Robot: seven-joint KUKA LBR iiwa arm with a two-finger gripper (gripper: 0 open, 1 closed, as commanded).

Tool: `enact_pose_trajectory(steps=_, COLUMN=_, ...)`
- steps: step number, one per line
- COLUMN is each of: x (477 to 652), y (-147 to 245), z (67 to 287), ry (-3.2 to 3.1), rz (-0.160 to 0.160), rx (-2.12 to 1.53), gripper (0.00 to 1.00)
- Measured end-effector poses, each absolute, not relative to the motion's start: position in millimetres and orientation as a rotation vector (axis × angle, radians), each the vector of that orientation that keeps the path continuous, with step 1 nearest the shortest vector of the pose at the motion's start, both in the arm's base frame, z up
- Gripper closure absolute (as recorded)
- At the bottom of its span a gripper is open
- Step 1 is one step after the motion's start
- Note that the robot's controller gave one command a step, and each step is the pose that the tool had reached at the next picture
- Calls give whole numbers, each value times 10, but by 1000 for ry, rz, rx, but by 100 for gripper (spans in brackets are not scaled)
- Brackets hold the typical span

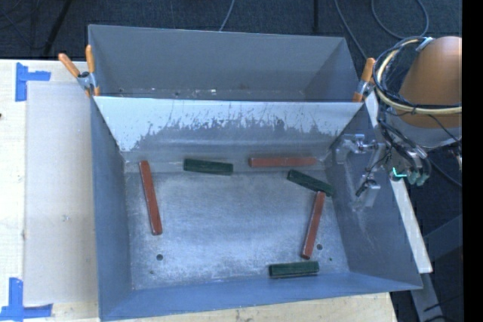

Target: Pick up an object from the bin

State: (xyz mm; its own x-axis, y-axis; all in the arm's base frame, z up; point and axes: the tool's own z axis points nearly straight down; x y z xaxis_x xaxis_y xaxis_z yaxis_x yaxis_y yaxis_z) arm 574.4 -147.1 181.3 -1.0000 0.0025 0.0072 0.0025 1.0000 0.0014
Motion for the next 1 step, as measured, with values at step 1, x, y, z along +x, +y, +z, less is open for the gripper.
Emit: enact_pose_trajectory(steps=1, x=5704, y=-884, z=681, ry=-3086, rz=-2, rx=557, gripper=0)
